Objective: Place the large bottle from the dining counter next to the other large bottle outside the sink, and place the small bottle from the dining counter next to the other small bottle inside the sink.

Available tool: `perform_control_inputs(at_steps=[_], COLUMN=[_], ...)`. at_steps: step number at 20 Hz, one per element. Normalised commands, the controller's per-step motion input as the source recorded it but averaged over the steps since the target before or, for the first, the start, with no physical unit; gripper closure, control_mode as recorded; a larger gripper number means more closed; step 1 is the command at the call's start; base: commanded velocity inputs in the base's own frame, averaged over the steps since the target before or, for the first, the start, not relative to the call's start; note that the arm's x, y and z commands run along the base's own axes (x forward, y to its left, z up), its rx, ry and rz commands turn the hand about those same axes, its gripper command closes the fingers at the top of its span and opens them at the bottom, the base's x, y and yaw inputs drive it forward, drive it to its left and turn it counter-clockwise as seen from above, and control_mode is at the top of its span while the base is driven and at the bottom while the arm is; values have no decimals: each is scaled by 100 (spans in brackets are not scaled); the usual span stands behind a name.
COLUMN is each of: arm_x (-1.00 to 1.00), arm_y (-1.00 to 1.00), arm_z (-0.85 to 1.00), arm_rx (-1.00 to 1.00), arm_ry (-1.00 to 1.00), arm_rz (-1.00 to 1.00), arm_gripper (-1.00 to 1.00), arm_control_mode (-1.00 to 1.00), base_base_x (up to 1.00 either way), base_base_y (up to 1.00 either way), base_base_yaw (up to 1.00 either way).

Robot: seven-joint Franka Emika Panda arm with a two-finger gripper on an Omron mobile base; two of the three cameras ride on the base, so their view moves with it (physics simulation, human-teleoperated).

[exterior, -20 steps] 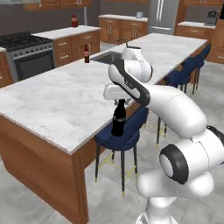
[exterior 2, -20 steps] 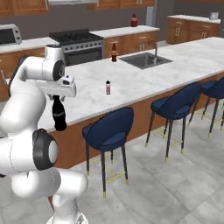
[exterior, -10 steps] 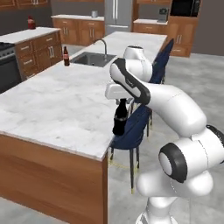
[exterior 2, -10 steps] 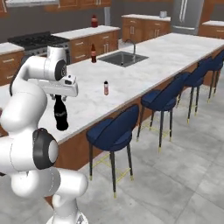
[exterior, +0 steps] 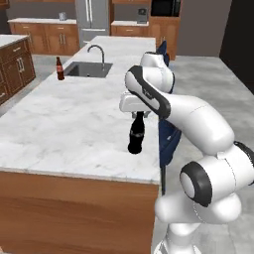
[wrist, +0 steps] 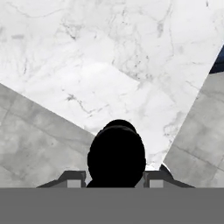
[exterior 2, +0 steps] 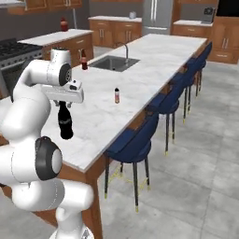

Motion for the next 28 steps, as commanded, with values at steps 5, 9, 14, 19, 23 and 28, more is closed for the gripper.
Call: perform_control_inputs(at_steps=[5,9,14,19,23,28], arm_x=[0,0,0,0,0,0], arm_y=[0,0,0,0,0,0], arm_z=[0,0,0,0,0,0], arm_rx=[0,0,0,0,0,0], arm_ry=[0,0,0,0,0,0], arm_rz=[0,0,0,0,0,0], arm_gripper=[100,100,100,100,100,100], arm_control_mode=[100,100,100,100,100,100], base_base_x=[0,0,0,0,0,0], base_base_y=[100,100,100,100,100,100], base_base_yaw=[-40,-39,-39,-41,-42,-44])
